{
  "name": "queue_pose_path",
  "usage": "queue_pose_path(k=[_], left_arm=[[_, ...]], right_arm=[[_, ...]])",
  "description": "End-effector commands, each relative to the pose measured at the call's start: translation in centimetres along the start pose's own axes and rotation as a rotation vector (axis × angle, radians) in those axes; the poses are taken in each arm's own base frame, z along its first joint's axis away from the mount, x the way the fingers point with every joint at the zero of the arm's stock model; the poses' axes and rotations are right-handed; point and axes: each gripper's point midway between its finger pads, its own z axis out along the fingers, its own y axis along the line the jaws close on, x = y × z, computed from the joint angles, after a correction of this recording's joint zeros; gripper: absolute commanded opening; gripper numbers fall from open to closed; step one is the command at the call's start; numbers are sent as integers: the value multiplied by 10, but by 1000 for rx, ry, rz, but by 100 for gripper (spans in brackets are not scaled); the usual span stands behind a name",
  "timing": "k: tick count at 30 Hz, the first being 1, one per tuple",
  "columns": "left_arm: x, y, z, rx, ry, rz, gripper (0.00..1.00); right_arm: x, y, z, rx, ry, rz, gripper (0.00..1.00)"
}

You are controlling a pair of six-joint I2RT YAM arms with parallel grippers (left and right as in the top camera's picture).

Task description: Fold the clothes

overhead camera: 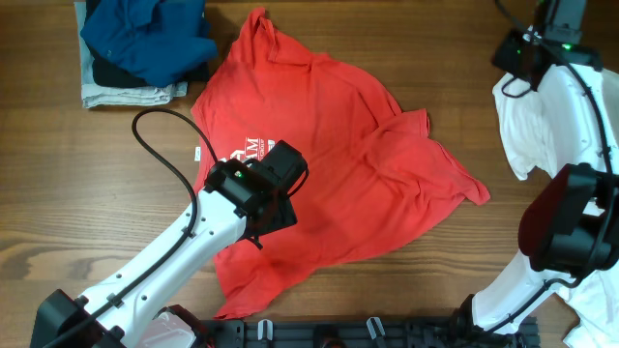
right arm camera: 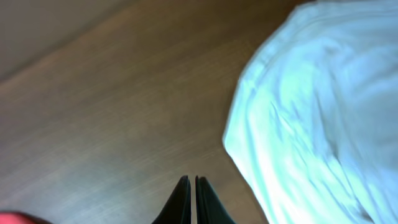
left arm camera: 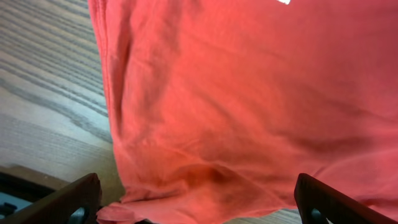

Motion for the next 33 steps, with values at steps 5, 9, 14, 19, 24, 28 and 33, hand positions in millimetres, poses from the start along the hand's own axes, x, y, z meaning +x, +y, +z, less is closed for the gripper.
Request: queue_pose_path(k=[5, 9, 14, 19, 24, 28, 33], left_arm=[[-8, -8, 1, 22, -42, 7, 100], [-8, -8, 1, 22, -42, 7, 100], [-7, -7, 1, 16, -38, 8, 100], [-6, -4, 1, 4, -31, 10, 100], [-6, -4, 1, 6, -32, 10, 100], [-6, -4, 1, 6, -32, 10, 100], [-6, -4, 1, 6, -32, 10, 100]], right_arm=[[106, 76, -19, -459, 390, -104, 53], [163, 88, 2, -464, 490, -159, 55], [188, 99, 29, -408, 523, -191, 54], [174, 80, 50, -274, 435, -235, 56], [176, 77, 52, -261, 441, -237, 59], [191, 75, 62, -259, 488, -241, 58], [201, 85, 61, -310, 519, -245, 55]])
